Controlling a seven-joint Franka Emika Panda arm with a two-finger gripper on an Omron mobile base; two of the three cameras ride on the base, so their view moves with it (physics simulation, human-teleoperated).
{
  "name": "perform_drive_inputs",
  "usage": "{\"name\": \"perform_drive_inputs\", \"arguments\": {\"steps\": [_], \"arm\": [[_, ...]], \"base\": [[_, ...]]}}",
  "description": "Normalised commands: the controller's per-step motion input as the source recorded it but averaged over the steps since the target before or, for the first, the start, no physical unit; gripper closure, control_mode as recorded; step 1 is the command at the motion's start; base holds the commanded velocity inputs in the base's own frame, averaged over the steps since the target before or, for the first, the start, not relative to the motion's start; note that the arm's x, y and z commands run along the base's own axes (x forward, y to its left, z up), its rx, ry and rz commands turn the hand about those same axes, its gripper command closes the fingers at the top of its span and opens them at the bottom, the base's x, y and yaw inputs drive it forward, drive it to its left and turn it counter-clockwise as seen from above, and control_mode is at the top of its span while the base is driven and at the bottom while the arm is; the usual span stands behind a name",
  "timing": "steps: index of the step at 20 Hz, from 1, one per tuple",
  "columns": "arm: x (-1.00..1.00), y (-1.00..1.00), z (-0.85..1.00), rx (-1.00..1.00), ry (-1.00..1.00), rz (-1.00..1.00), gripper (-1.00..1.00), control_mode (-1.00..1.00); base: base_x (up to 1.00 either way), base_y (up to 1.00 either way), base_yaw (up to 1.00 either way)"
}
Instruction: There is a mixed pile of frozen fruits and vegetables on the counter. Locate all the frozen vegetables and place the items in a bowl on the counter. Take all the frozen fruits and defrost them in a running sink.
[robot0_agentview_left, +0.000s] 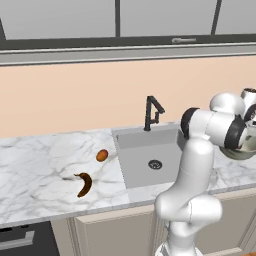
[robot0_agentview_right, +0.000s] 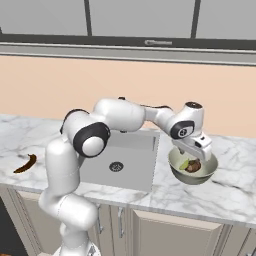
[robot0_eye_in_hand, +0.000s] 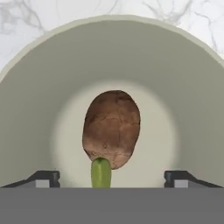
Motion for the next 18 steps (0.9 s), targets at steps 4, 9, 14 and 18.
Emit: {"name": "perform_drive_inputs", "arguments": {"steps": [4, 9, 14, 18], "arm": [[-0.01, 0.12, 0.16, -0.02, 0.0, -0.03, -1.0, -1.0], [-0.07, 0.1, 0.3, 0.0, 0.03, -0.02, -1.0, -1.0], [-0.07, 0.27, 0.44, -0.01, 0.07, 0.0, -1.0, -1.0], [-0.13, 0.25, 0.37, -0.01, 0.04, 0.01, -1.0, -1.0]], "base": [[0.0, 0.0, 0.0], [0.0, 0.0, 0.0], [0.0, 0.0, 0.0], [0.0, 0.0, 0.0]]}}
